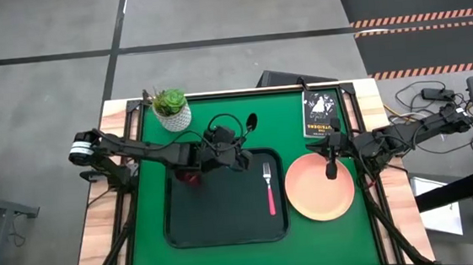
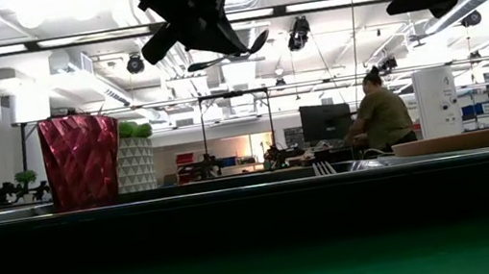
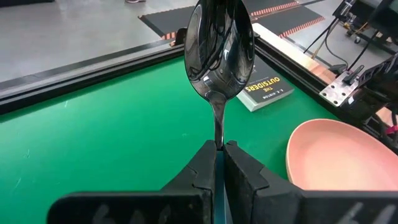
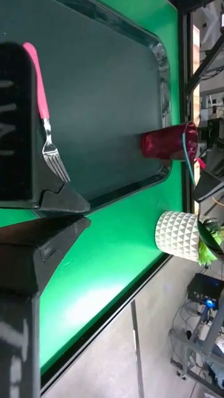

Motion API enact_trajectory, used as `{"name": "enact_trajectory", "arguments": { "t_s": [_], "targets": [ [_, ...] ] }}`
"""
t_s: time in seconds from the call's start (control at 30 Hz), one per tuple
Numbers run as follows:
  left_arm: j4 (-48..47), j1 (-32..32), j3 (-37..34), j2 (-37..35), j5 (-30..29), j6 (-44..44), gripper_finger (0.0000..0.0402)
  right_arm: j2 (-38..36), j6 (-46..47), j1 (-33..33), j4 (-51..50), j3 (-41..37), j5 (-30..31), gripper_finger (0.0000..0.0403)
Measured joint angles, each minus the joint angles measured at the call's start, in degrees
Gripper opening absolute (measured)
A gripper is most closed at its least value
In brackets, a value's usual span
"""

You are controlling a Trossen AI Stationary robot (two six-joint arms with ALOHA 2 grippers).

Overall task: Pick and place plate/cup/fork/spoon on tray
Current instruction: Put the light blue spoon on the black tray to the left of the pink fork

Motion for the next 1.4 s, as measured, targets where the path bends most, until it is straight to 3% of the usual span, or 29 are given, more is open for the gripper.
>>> {"name": "enact_trajectory", "arguments": {
  "t_s": [0.63, 0.87, 1.17, 1.4],
  "targets": [
    [0.0, 0.0, -2.2, 0.0, 0.1, -3.1, 0.0001, 0.0, -2.7, 0.0, 0.5, 0.2, 0.4, 0.0009],
    [-0.1, -1.2, -2.3, 0.0, 4.0, -5.1, 0.0001, 0.0, -6.5, 0.0, 4.2, 0.2, 0.5, 0.0009],
    [-0.6, -3.6, -4.3, 0.0, 6.9, -11.1, 0.0001, 0.0, -16.4, 0.0, 10.0, 0.8, 0.5, 0.0009],
    [1.1, -3.7, -8.5, 1.2, 6.9, -19.5, 0.0001, 0.0, -17.7, 0.0, 9.9, 4.2, 0.5, 0.0009]
  ]
}}
